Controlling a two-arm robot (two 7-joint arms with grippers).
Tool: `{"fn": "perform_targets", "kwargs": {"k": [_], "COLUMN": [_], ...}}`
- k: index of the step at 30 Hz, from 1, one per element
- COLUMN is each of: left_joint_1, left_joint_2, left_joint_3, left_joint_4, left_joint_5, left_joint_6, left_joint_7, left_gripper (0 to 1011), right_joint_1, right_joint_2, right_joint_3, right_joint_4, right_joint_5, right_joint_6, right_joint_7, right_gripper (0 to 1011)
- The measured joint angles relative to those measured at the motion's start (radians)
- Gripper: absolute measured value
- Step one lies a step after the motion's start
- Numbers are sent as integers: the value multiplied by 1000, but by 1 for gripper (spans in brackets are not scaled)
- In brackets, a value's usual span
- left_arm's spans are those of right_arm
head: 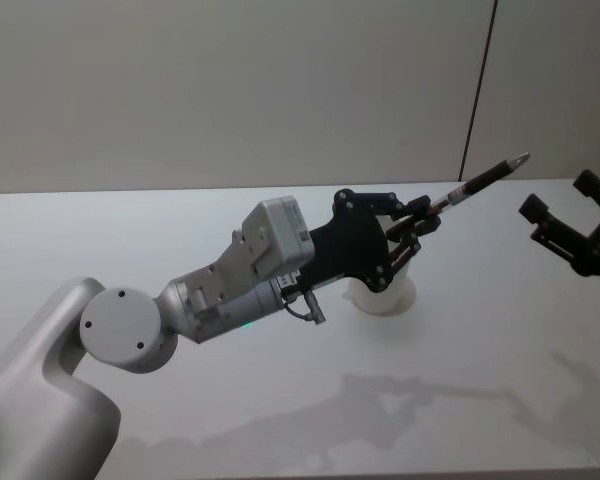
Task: Place the pen into the pen holder.
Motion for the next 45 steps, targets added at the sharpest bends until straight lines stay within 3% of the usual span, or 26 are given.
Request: {"fn": "perform_targets", "kwargs": {"k": [23, 33, 45], "left_joint_1": [0, 0, 0], "left_joint_2": [0, 0, 0], "left_joint_3": [0, 0, 0], "left_joint_4": [0, 0, 0], "left_joint_5": [0, 0, 0], "left_joint_6": [0, 0, 0], "left_joint_7": [-2, -2, -1], "left_gripper": [175, 175, 176], "right_joint_1": [-30, -27, -5], "right_joint_2": [89, 89, 64], "right_joint_3": [46, 33, 1], "right_joint_4": [-14, -24, -20], "right_joint_5": [221, 255, 259], "right_joint_6": [32, 41, 44], "right_joint_7": [297, 332, 316], "right_gripper": [1002, 1001, 1001]}}
